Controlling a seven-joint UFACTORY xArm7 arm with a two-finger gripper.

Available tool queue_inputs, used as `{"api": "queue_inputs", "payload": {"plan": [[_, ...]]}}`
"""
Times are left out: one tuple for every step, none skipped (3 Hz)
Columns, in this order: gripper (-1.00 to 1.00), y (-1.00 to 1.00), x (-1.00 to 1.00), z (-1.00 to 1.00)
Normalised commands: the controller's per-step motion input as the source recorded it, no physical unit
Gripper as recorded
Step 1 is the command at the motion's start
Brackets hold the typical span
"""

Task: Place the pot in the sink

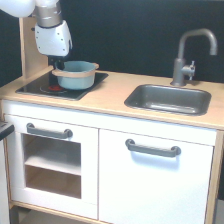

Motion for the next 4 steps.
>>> {"api": "queue_inputs", "payload": {"plan": [[-1.00,-0.09,0.95,1.00],[-1.00,0.46,0.99,0.92],[-1.00,0.40,0.99,-0.50],[-1.00,0.17,1.00,-0.45]]}}
